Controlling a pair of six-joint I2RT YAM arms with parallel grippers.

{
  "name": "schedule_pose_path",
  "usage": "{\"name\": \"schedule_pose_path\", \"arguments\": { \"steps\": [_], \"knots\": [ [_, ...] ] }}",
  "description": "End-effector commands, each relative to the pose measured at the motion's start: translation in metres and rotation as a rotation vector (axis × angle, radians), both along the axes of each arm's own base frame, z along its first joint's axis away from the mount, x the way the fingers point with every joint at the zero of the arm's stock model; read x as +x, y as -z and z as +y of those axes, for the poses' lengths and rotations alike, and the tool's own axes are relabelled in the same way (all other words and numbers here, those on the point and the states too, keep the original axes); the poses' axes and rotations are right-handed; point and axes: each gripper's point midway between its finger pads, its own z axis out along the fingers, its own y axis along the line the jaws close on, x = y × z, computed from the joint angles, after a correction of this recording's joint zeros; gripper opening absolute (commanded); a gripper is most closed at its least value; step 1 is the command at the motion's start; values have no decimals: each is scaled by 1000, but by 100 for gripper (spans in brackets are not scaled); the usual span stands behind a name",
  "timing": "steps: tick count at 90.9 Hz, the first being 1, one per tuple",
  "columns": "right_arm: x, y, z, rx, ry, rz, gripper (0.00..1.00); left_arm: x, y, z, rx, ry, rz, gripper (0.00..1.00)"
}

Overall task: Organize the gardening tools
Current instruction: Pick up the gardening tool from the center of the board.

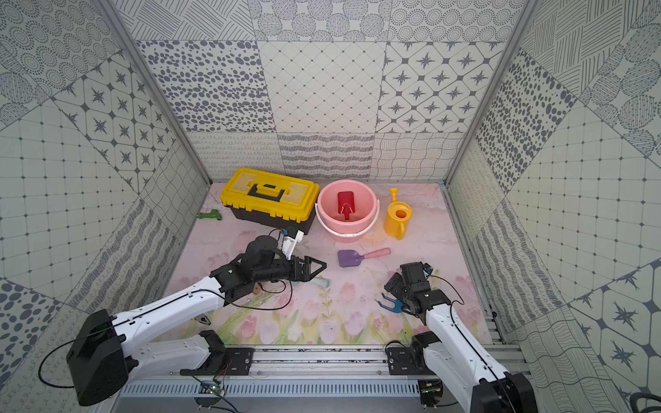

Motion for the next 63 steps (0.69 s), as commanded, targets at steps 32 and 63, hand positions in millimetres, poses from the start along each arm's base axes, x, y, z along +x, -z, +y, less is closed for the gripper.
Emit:
{"name": "schedule_pose_path", "arguments": {
  "steps": [32, 63],
  "knots": [
    [2, -23, 56, -42, -144, -43, 97, 1, -11, 2, -18, -19, -38, 100],
    [-30, -16, 98, -143, -350, -10, 94, 2, -10, 4, -8, -33, -43, 99]
  ]
}}
